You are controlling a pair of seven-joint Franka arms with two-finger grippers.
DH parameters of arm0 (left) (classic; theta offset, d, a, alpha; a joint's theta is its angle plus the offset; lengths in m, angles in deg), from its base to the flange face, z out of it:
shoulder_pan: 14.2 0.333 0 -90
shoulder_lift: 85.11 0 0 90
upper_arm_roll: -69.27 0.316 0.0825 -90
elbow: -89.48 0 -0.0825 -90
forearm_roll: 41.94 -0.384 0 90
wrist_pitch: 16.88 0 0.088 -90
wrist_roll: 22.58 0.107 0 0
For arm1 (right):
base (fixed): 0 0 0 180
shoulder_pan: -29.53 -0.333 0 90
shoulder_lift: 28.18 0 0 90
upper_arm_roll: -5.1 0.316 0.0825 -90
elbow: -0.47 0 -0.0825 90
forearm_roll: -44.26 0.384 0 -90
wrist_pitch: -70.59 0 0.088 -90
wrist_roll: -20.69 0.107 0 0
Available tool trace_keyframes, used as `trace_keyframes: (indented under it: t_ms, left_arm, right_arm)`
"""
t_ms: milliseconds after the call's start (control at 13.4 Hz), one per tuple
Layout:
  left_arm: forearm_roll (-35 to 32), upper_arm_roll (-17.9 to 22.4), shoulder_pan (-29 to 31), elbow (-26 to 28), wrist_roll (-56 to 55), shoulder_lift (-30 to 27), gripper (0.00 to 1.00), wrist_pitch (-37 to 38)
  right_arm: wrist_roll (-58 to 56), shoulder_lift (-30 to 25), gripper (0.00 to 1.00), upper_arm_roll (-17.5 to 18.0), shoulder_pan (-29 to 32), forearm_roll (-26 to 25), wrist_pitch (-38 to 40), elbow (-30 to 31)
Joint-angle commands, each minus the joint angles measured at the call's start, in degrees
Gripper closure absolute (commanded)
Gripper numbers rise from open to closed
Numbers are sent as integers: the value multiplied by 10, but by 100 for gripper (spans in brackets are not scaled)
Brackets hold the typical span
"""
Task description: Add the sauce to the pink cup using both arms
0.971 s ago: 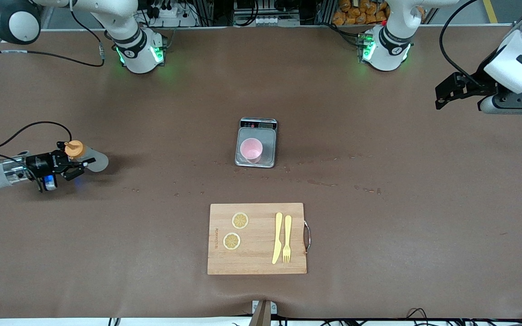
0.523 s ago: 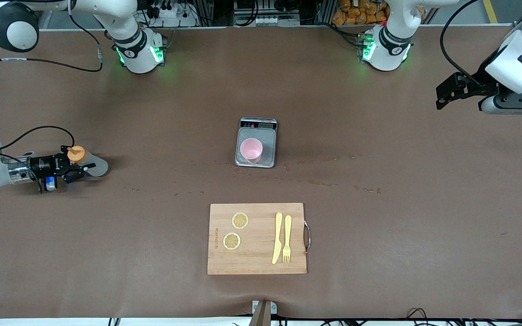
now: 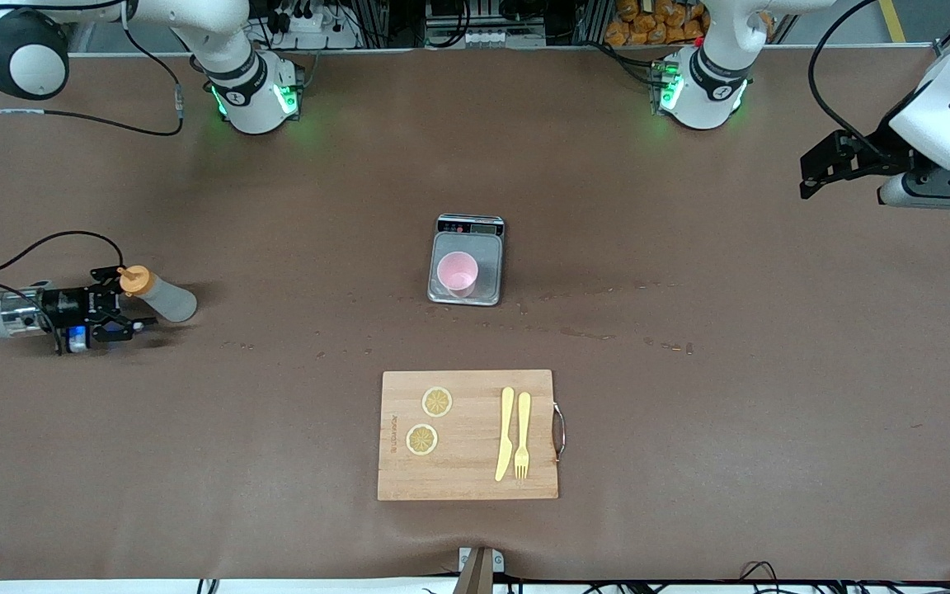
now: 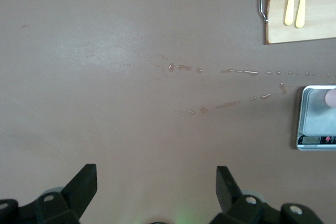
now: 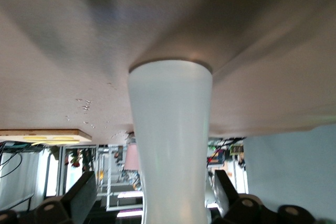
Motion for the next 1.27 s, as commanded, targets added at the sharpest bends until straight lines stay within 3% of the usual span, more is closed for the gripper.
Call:
trace_keyframes:
  t_ms: [0, 149, 373, 598, 1195]
  left_arm:
    - [4, 2, 10, 0, 20, -8, 0, 7]
    - [6, 2, 11, -1, 16, -5, 0, 7]
    - [5, 2, 16, -1, 15, -4, 0, 7]
    - [5, 1, 17, 0, 15, -5, 0, 13]
    - [7, 2, 18, 0, 15, -5, 0, 23]
  right_arm:
    - [-2, 0, 0, 9, 30, -54, 18, -59]
    - [-2, -4, 0, 10, 51, -74, 38, -81]
    - [-1, -33, 0, 16, 29, -126, 73, -131]
    - [1, -64, 0, 15, -29, -146, 133, -186]
    - [3, -175, 0, 14, -176, -150, 150, -188]
